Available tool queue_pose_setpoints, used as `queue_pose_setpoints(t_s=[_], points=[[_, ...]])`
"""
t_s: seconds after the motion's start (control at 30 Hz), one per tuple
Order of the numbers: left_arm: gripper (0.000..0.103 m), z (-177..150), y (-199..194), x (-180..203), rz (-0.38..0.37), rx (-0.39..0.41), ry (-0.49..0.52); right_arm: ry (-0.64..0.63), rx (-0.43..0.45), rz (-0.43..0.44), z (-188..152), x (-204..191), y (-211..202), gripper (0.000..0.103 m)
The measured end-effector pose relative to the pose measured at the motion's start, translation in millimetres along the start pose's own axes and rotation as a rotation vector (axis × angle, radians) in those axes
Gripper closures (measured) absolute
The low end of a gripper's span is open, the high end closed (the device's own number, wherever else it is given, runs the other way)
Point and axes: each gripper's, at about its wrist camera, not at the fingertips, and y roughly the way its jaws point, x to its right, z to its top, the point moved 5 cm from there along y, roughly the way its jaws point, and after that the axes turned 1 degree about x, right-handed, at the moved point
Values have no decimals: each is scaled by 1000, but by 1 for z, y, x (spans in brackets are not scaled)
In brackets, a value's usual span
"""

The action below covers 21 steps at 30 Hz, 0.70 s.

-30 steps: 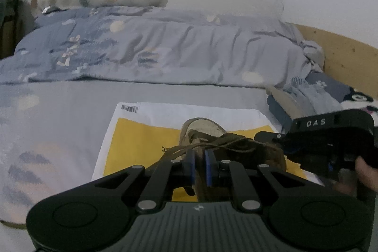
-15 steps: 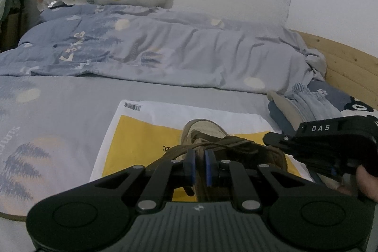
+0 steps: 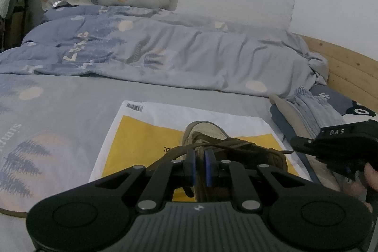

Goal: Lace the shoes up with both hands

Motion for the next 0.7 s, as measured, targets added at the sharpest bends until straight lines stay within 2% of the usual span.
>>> queue_pose_setpoints(t_s=[0.7], points=[[95,2,-1,2,8,-3,-4,20,104,-199,37,61,-18,103]])
